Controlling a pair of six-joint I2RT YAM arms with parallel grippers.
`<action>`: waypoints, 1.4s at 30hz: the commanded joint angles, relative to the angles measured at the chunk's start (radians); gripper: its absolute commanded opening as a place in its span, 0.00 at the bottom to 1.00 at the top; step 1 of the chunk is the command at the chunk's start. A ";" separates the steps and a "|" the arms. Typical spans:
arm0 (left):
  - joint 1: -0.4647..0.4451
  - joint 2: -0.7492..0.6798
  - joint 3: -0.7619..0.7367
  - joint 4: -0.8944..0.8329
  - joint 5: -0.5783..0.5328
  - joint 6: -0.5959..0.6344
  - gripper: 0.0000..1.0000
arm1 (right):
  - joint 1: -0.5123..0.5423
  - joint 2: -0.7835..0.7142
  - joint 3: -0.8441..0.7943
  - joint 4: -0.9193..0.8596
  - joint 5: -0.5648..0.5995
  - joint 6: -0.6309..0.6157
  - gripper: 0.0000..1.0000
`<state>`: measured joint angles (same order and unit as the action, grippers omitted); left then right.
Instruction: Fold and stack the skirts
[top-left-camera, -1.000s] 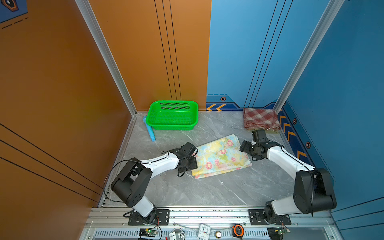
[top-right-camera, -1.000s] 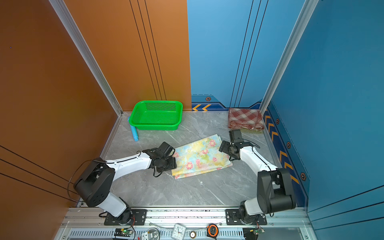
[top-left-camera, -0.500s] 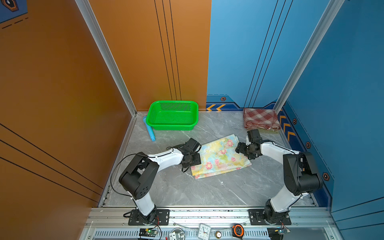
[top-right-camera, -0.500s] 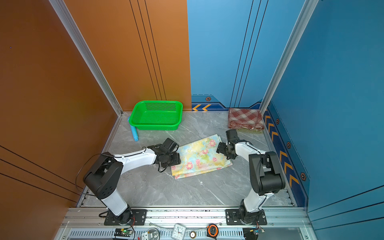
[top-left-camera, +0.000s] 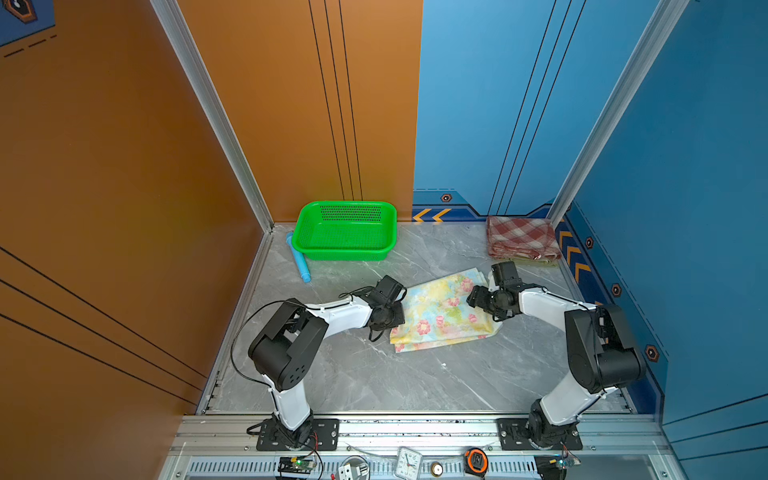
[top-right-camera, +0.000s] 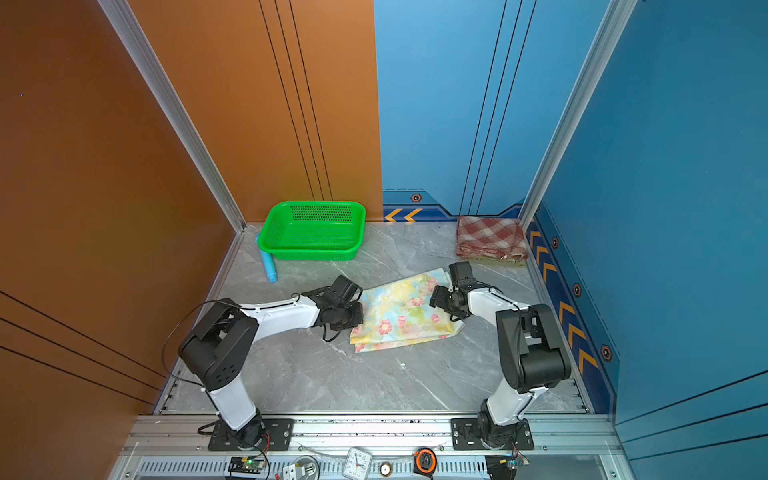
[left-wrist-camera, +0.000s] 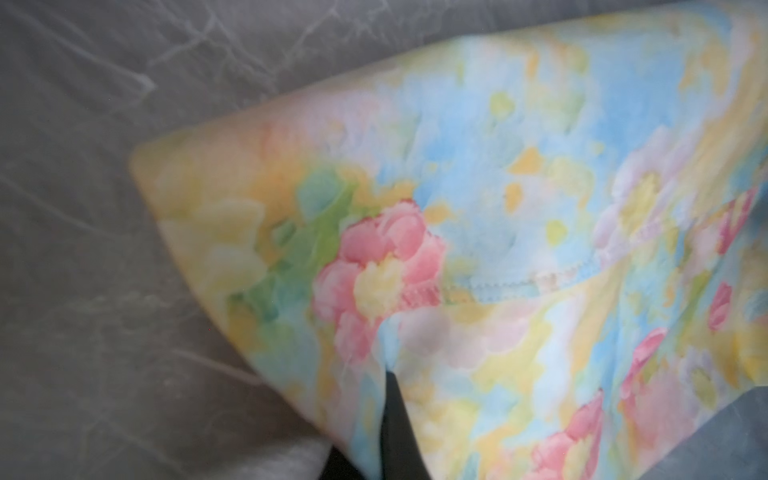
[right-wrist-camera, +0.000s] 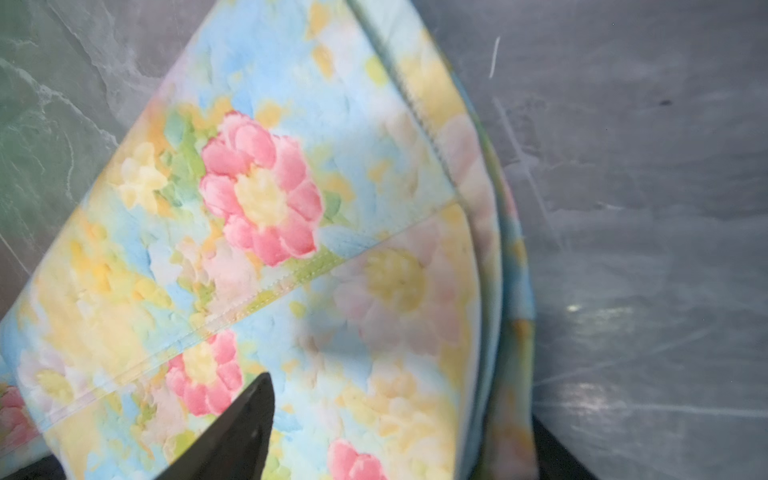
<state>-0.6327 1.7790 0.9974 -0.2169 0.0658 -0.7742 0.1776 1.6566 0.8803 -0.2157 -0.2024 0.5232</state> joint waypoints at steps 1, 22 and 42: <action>0.026 0.019 -0.028 -0.092 0.006 0.048 0.00 | 0.035 -0.033 -0.046 -0.006 -0.009 0.047 0.77; 0.112 -0.135 0.281 -0.546 -0.269 0.522 0.00 | 0.071 0.024 0.001 0.090 -0.059 0.110 0.65; -0.280 0.243 0.793 -0.874 -0.706 0.633 0.00 | 0.241 0.146 -0.221 0.651 -0.034 0.452 0.06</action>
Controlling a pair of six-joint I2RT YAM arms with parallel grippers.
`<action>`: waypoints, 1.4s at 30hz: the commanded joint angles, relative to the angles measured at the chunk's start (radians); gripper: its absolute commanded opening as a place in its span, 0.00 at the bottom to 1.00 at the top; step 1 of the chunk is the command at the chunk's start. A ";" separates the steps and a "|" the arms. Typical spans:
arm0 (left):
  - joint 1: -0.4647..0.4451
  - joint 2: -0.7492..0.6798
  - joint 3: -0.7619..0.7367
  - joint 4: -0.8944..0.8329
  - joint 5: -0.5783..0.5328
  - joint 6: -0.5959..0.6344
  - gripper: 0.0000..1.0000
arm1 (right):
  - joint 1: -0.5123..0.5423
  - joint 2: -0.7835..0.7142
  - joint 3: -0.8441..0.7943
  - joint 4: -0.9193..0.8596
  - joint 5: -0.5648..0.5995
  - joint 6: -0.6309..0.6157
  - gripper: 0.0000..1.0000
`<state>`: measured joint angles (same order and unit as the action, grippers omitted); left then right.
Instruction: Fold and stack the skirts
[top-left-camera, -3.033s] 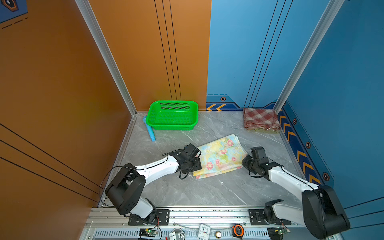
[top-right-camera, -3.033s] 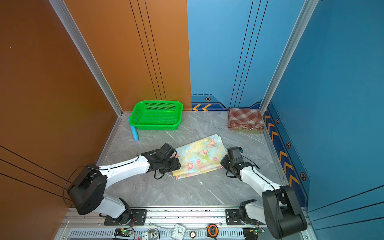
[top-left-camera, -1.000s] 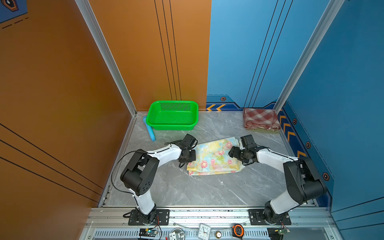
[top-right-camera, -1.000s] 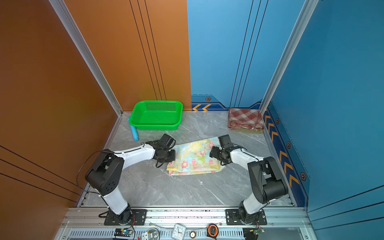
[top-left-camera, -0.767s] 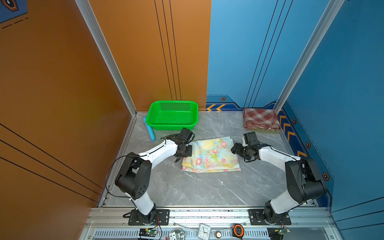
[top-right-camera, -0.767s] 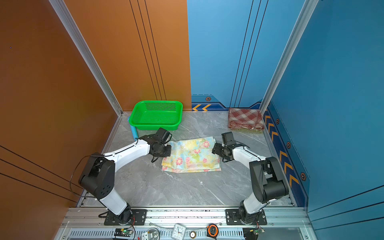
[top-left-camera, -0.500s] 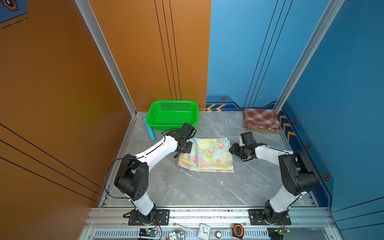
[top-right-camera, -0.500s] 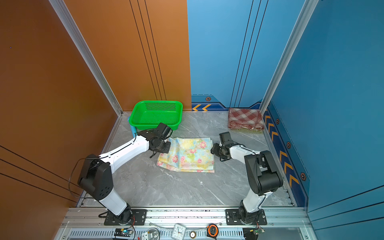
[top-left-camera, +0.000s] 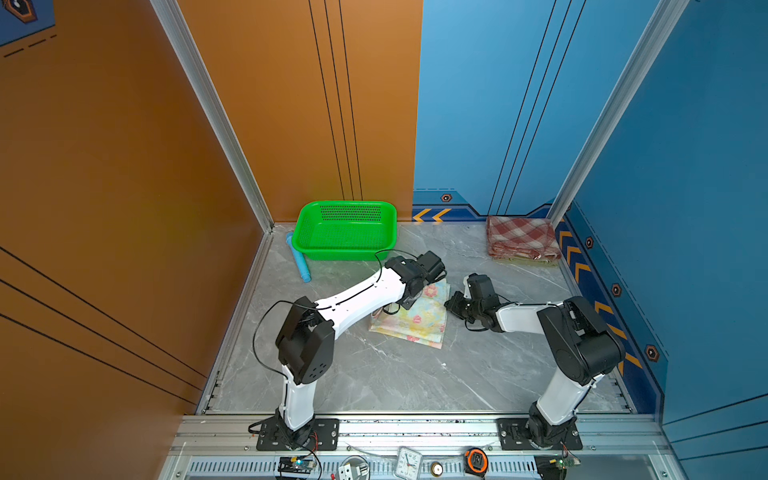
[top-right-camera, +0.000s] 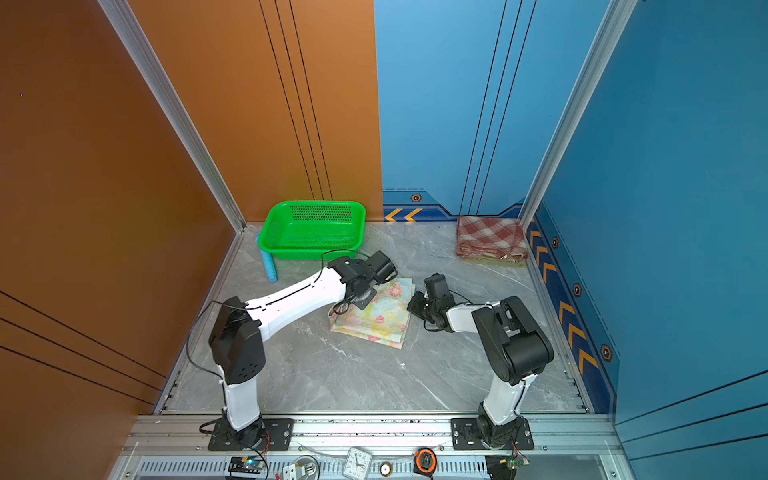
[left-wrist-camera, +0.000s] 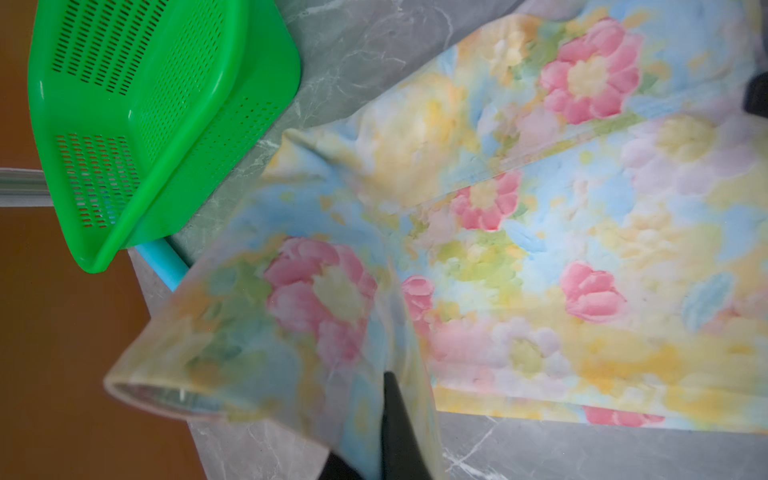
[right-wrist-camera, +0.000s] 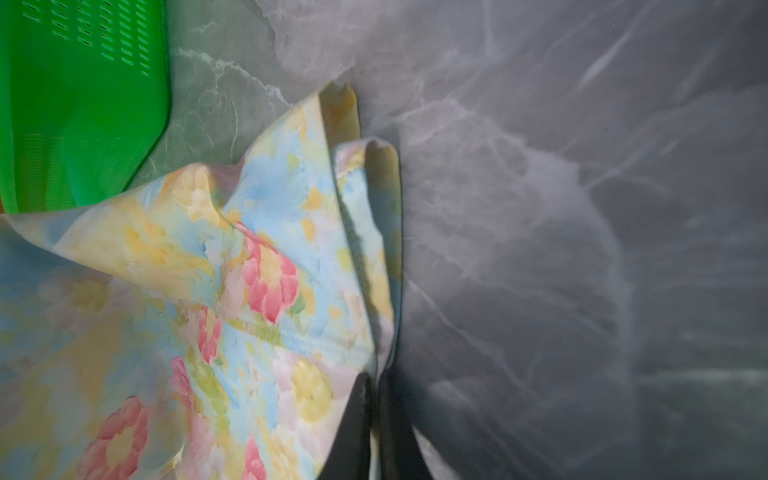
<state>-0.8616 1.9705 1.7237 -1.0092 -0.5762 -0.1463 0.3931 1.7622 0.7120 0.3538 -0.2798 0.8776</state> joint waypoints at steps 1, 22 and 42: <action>-0.071 0.077 0.089 -0.082 -0.051 0.001 0.00 | 0.033 0.042 -0.060 0.101 0.053 0.114 0.04; -0.107 0.326 0.340 -0.081 0.163 -0.095 0.00 | 0.087 0.040 -0.148 0.255 0.151 0.229 0.15; -0.006 0.301 0.375 -0.039 0.319 -0.214 0.04 | 0.055 0.033 -0.236 0.407 0.118 0.379 0.30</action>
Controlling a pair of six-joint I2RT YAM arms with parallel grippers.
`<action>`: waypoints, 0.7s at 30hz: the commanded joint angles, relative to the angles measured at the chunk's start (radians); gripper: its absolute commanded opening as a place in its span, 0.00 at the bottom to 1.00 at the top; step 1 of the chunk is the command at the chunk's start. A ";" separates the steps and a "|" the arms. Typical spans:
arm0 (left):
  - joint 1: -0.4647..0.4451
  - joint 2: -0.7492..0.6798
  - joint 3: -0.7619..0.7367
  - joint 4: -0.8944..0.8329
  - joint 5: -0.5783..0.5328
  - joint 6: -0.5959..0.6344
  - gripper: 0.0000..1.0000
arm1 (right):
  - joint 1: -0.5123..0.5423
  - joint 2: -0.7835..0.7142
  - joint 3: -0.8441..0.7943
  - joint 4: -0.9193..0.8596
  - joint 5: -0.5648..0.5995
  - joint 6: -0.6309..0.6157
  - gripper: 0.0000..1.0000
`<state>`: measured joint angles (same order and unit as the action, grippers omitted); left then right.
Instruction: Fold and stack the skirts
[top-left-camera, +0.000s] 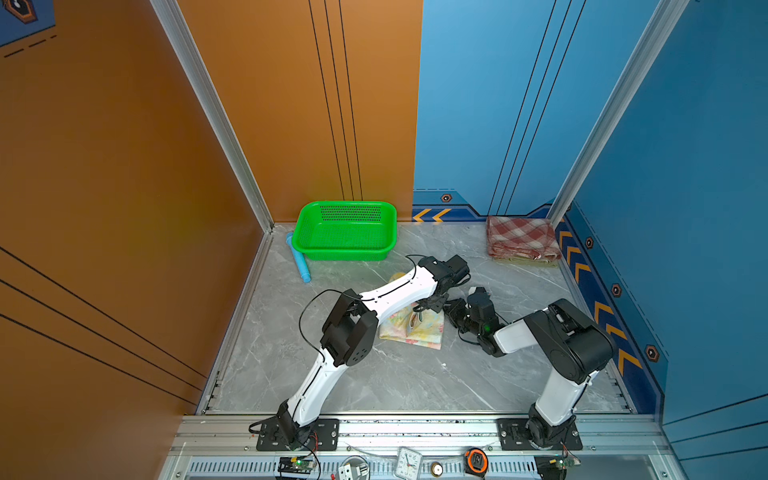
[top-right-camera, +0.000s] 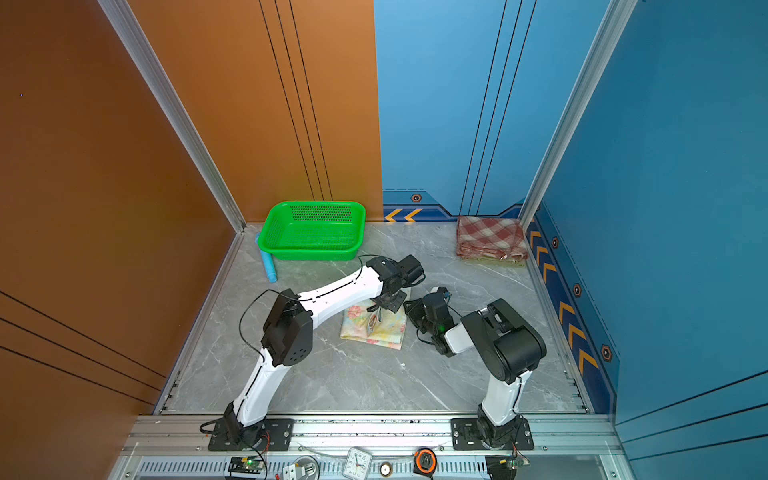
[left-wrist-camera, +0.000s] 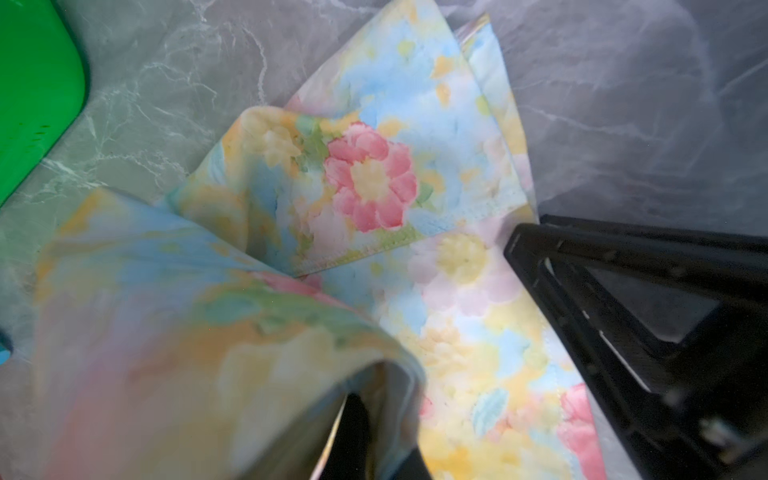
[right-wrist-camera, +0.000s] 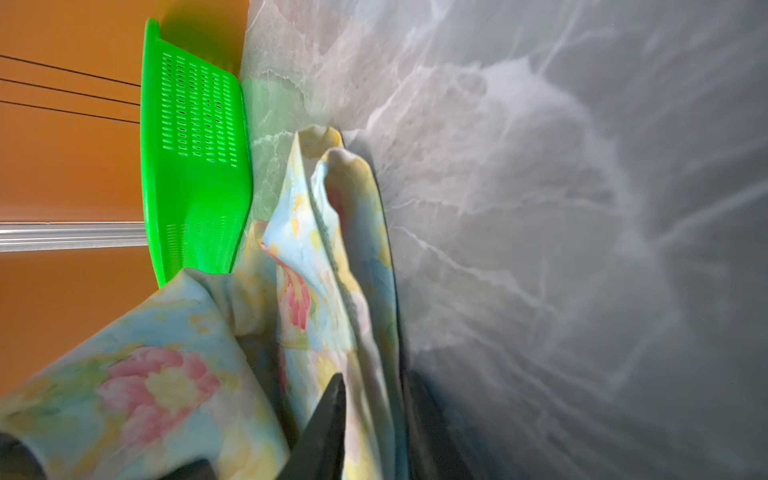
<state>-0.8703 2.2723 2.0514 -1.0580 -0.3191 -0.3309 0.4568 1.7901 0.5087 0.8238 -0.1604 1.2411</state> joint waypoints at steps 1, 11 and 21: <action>0.002 -0.002 0.058 0.010 0.077 -0.030 0.11 | -0.011 0.004 -0.037 -0.063 -0.003 0.013 0.32; -0.014 -0.132 0.064 0.040 0.171 -0.016 0.75 | -0.047 0.001 -0.087 -0.027 -0.021 -0.001 0.37; 0.044 -0.304 -0.267 0.176 0.185 -0.070 0.62 | -0.089 -0.024 -0.111 -0.058 -0.067 -0.084 0.36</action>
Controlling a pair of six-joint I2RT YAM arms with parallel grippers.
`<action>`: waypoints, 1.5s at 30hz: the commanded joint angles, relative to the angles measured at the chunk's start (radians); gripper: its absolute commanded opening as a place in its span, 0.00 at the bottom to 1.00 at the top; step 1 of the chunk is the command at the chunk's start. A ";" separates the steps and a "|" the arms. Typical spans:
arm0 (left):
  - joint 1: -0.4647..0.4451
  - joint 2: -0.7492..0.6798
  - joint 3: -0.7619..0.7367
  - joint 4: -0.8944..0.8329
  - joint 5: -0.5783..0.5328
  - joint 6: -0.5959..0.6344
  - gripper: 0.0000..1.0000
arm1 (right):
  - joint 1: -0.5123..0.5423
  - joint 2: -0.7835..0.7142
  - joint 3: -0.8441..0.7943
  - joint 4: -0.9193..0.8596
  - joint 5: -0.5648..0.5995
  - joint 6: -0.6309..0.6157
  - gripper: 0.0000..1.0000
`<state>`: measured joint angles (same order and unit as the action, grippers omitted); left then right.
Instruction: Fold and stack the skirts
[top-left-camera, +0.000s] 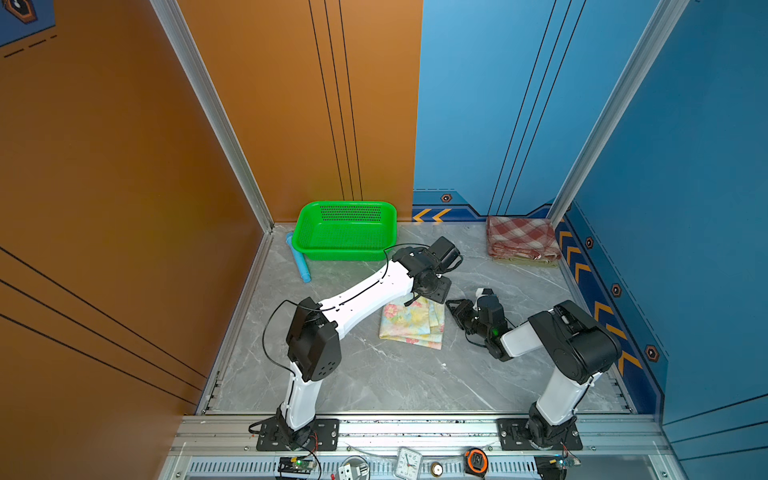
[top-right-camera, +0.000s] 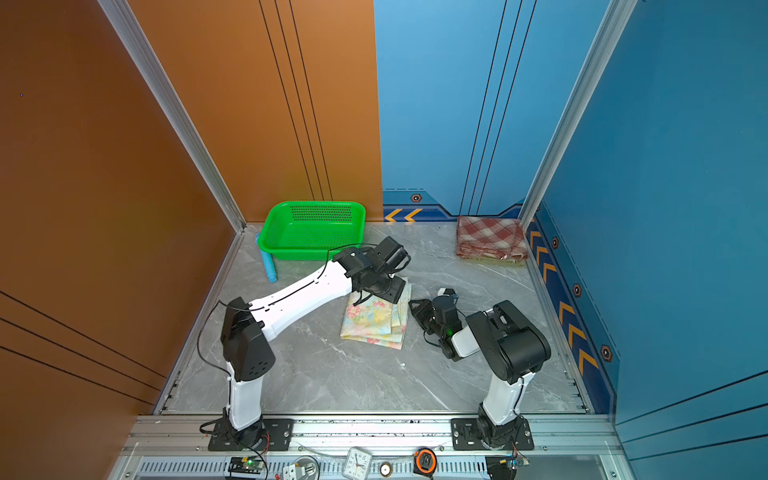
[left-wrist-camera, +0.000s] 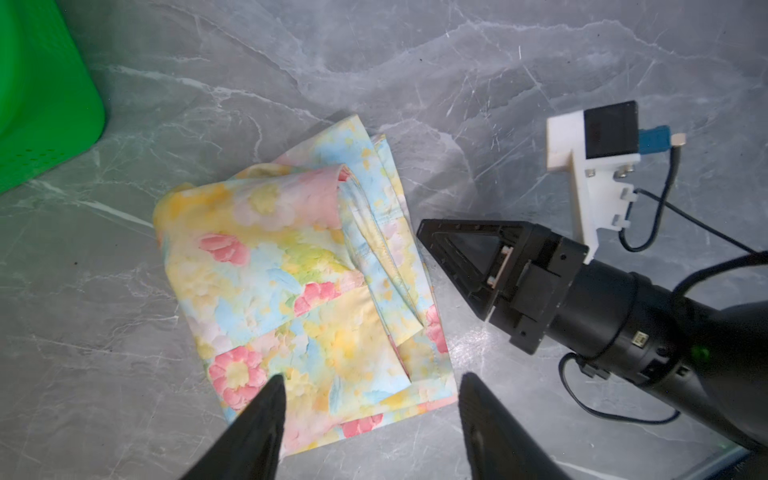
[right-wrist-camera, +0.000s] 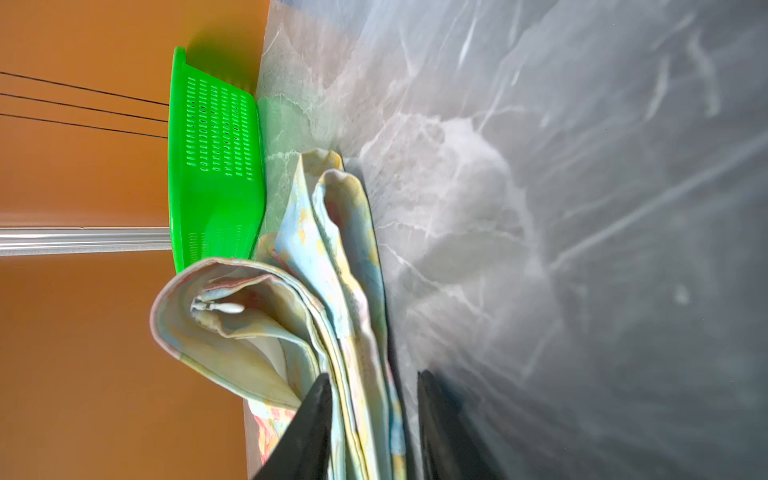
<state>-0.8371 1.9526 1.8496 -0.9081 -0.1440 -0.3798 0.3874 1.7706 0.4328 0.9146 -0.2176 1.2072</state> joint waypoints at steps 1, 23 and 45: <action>0.008 0.020 -0.080 0.027 0.004 -0.025 0.61 | -0.023 -0.014 -0.035 -0.158 -0.015 -0.058 0.36; -0.034 0.255 -0.043 0.030 -0.012 -0.089 0.53 | 0.063 -0.042 0.020 -0.313 -0.032 -0.067 0.33; -0.027 0.164 -0.006 0.045 -0.015 -0.111 0.00 | 0.106 0.068 0.025 -0.180 -0.024 0.002 0.14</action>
<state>-0.8631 2.1662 1.7992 -0.8562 -0.1520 -0.4736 0.4793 1.7939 0.4728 0.8494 -0.2394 1.2030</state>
